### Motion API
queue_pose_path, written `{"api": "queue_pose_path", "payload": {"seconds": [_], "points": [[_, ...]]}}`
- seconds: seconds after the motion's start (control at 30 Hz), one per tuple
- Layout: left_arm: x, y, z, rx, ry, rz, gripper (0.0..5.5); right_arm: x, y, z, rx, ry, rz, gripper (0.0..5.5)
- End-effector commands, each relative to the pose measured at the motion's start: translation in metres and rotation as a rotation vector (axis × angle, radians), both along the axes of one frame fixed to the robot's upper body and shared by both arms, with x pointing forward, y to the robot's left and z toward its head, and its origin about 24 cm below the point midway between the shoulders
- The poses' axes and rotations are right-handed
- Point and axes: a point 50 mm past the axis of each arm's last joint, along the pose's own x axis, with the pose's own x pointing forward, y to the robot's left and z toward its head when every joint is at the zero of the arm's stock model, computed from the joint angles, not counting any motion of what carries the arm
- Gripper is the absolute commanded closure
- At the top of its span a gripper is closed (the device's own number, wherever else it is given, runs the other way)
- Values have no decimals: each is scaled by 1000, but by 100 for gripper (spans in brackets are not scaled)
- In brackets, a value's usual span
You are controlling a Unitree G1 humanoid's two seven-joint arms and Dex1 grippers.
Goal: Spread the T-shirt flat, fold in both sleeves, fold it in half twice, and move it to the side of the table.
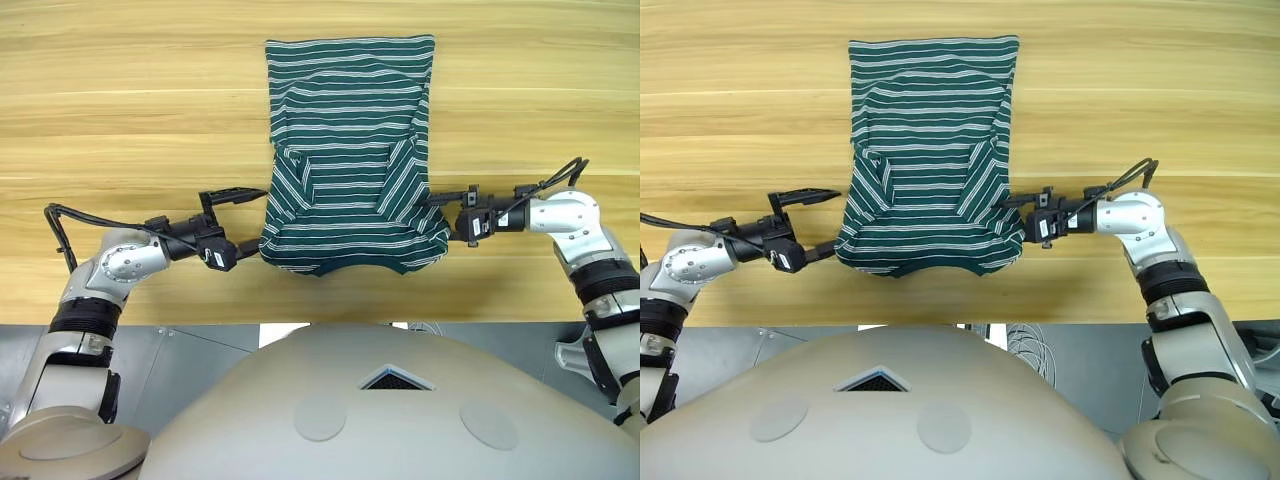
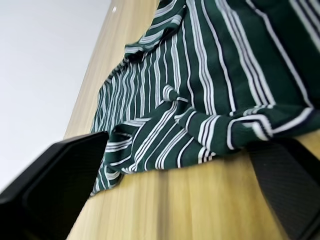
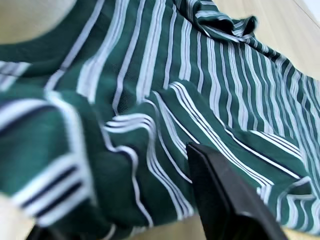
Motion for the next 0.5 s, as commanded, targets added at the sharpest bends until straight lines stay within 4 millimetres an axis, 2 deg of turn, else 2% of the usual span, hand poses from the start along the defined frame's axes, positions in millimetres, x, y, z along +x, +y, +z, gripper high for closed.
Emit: {"api": "queue_pose_path", "payload": {"seconds": [0.03, 0.1, 0.17, 0.33, 0.5], "points": [[-17, -1, -25, 175, 125, -116, 61, -7, -6, -21, -112, 114, -39, 380], [-18, -3, -29, 199, 134, -146, 61, -6, -6, -22, -113, 116, -48, 422], [-19, -4, -33, 215, 157, -168, 89, -7, -5, -22, -105, 130, -39, 452], [-20, -1, -42, 281, 231, -200, 192, -11, -3, -21, -90, 144, -9, 546], [-19, 0, -45, 318, 293, -219, 296, -12, -2, -19, -80, 143, -6, 550]]}}
